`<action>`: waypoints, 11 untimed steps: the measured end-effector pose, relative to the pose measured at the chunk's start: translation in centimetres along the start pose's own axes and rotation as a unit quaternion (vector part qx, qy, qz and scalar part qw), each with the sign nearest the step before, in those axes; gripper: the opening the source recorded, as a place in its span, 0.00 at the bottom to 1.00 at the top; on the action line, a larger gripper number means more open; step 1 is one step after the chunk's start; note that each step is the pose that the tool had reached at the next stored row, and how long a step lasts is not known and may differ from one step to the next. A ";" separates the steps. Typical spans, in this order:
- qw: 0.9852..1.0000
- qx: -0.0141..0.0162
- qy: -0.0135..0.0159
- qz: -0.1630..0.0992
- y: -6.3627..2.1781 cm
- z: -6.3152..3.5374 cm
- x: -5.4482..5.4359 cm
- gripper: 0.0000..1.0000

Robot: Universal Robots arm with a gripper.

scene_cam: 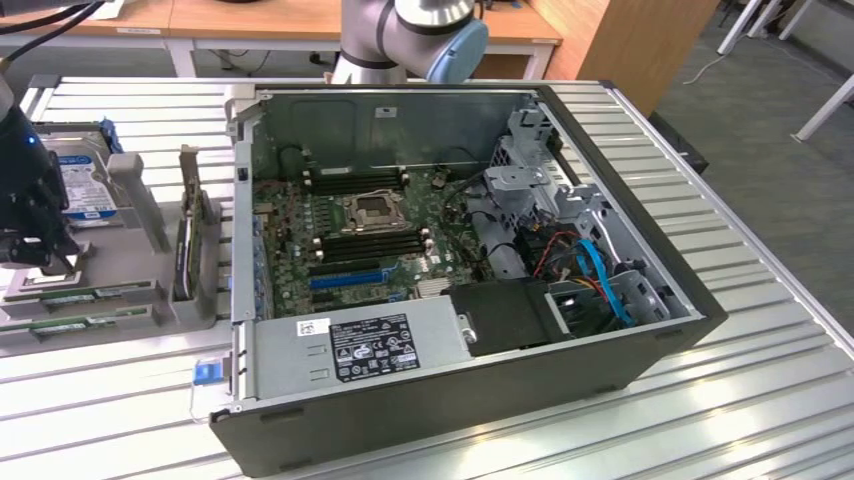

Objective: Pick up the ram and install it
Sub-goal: 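Pick up the ram and move it above insertion slot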

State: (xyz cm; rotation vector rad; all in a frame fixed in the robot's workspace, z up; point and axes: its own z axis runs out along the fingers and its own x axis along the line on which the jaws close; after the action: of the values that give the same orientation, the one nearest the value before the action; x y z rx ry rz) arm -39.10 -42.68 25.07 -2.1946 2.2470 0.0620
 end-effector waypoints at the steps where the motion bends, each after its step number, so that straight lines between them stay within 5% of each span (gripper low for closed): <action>1: 1.000 0.000 0.000 0.000 -0.01 0.00 0.1 0.30; 11: 1.000 0.000 0.000 0.000 -0.03 -0.02 0.9 0.30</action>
State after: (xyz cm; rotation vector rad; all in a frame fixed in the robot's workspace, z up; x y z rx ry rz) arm -39.09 -43.56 25.07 -2.1947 2.2469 0.0620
